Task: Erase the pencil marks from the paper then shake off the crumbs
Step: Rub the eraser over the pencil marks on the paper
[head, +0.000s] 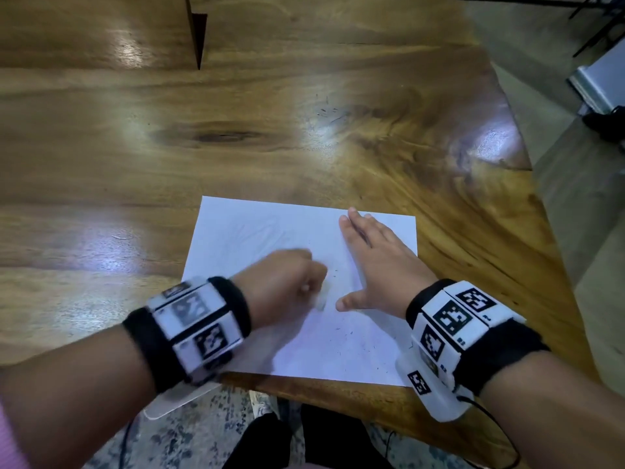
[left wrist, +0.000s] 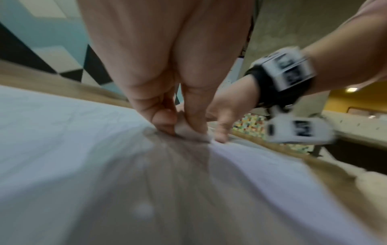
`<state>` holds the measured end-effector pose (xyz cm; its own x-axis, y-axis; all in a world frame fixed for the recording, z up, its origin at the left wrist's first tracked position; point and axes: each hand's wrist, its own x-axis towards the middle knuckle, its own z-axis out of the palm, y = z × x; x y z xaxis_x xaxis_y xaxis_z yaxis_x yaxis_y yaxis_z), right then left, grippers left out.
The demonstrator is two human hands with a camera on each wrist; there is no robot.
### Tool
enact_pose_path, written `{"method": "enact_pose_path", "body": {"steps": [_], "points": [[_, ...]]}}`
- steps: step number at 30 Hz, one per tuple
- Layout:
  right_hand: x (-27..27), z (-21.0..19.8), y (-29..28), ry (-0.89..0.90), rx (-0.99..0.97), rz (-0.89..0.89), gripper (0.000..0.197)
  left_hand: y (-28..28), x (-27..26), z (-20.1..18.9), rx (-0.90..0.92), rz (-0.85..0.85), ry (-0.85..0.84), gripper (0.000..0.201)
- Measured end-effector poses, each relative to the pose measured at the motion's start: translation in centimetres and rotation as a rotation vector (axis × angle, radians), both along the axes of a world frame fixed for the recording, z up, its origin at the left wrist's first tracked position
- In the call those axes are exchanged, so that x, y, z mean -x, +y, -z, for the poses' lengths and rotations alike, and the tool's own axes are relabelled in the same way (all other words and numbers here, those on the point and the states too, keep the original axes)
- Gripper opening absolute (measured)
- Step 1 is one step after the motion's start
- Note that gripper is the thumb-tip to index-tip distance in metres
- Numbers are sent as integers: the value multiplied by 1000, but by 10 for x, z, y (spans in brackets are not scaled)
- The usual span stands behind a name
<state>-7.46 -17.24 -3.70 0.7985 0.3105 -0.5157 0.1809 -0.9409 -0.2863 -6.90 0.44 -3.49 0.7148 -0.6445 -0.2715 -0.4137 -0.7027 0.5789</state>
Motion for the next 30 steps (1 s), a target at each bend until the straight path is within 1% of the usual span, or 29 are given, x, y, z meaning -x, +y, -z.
{"method": "enact_pose_path", "body": {"steps": [1, 2, 3, 4, 6, 7, 9, 10, 12, 13, 15, 16, 18, 21, 24, 27, 30], "points": [[0, 0, 0, -1, -2, 2, 121, -8, -12, 0, -2, -50, -32, 5], [0, -1, 0, 0, -3, 4, 121, -15, -22, 0, -3, -99, -45, 4], [0, -1, 0, 2, -1, 3, 121, -20, -27, 1, -8, -131, -39, 4], [0, -1, -1, 6, 0, 1, 121, -19, -25, 2, -9, -126, -32, 3], [-1, 0, -1, 9, -7, 3, 121, -4, -3, 2, 16, -28, -27, 17], [-1, 0, -1, 10, -13, 5, 121, 7, 10, 3, 24, 21, 6, 22], [-1, 1, -1, 12, -16, 11, 121, 21, 30, 2, 23, 68, 76, 19], [0, 1, -1, 12, -14, 9, 121, 22, 31, 3, 29, 69, 76, 15], [0, 0, 0, 11, -4, 1, 121, 9, 16, 1, 18, 17, 9, 10], [0, 0, 0, 13, -1, -1, 121, 0, 4, 1, 6, -43, -25, 11], [0, 0, 0, 19, 1, -1, 120, -13, -12, 2, -15, -138, -55, 5], [0, 0, 0, 25, 3, 0, 120, -14, -14, 2, -25, -135, -54, 1], [0, -1, -1, 27, 3, 3, 120, -3, 1, 0, -16, -65, -39, 7], [0, -3, 0, 27, -1, 12, 120, 15, 31, -2, -9, 27, 29, 14], [-1, -2, -1, 40, -16, 14, 119, 17, 34, -1, -41, 15, 11, 12], [-5, -5, -6, 79, -33, 0, 115, 14, 30, 0, -69, -16, 36, 11], [-6, -7, -7, 90, -31, 1, 113, 4, 15, -4, -89, -15, 34, 14]]}}
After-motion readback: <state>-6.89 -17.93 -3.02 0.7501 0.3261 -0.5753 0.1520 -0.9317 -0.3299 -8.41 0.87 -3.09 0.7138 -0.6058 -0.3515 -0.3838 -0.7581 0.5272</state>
